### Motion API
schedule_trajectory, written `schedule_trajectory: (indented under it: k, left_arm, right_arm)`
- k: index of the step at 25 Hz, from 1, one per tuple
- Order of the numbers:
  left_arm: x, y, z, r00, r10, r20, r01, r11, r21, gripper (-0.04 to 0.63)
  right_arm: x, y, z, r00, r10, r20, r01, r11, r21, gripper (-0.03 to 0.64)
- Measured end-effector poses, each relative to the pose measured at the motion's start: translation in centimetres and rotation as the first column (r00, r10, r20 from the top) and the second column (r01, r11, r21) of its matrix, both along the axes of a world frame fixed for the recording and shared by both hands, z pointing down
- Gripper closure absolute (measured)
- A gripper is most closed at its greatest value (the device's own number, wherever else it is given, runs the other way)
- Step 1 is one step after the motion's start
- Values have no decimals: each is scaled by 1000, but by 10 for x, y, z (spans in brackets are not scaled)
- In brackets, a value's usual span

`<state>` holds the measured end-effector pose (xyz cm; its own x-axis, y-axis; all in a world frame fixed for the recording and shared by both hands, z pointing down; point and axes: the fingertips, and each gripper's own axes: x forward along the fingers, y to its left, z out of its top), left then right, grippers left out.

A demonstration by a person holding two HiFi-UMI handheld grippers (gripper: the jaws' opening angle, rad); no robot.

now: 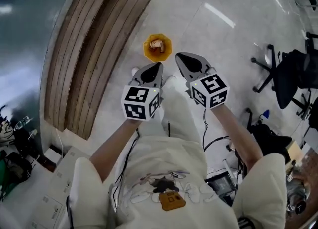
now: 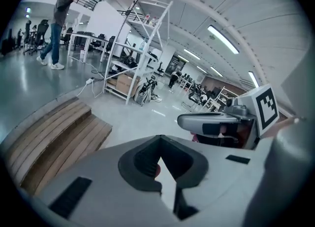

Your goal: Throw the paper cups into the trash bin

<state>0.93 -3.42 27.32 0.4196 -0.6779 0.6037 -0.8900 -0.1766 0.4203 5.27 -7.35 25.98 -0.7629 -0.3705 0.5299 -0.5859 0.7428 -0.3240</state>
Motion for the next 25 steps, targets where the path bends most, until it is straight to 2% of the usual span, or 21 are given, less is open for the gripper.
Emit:
schedule_trajectory:
  k: [4,13,20,25]
  left_arm:
    - [5,15,-47,1000,-21,-10,22,999,44,589]
    - [-5,52,-149,996,-54,-69,65,982,176,589]
    - [13,69,-143,987,-86,-138,104,986,127,589]
    - [40,102,-167,995,-17,-96,33,985,168,589]
  right_arm:
    - [11,13,-50,1000,2,25,-3,998,55,609]
    - [24,68,-119,993,-58,102,48,994,101,609]
    - [37,95,-125,990,-86,112,73,991,114,610]
    - [63,126,-136,993,-42,114,31,995,96,609]
